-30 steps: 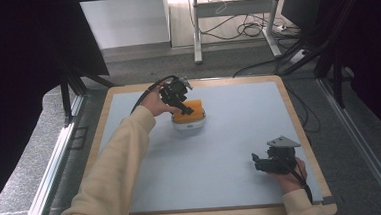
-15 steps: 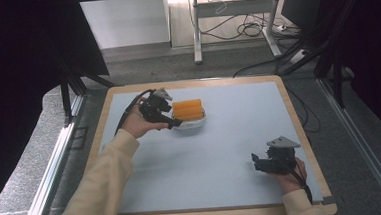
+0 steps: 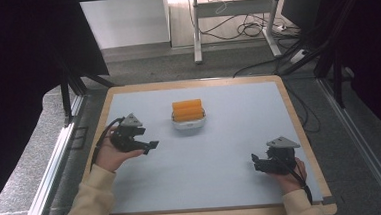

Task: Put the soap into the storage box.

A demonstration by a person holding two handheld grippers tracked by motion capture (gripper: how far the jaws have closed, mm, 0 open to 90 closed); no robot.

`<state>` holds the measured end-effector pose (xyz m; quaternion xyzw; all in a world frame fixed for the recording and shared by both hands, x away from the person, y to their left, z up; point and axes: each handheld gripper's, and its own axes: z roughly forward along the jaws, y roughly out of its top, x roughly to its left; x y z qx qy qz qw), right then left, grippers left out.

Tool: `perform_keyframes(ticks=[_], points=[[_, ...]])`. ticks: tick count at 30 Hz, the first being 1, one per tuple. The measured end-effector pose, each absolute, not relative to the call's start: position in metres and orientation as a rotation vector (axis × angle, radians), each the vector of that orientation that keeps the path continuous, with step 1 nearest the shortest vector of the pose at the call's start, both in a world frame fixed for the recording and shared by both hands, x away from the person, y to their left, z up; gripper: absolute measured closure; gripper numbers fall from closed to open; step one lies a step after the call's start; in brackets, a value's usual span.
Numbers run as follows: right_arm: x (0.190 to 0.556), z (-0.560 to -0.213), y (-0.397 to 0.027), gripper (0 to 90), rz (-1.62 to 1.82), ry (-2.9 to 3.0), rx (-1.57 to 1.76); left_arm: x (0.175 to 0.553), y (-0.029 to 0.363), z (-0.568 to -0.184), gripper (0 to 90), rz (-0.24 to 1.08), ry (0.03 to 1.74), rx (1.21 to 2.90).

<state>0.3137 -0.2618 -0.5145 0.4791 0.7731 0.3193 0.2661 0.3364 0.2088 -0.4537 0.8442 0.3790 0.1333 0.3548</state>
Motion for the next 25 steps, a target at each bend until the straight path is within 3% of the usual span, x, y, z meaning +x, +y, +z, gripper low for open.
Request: perform_keyframes(ticks=[11, 25], points=[[0.314, -0.513, -0.262, 12.6, 0.884, 2.085, 1.28, 0.297, 0.227, -0.481, 23.0, 0.338, 1.094, 2.18], [0.312, -0.507, -0.265, 12.6, 0.946, 2.055, 1.263, 0.297, 0.231, -0.481, 21.7, 0.373, 1.088, 2.177]])
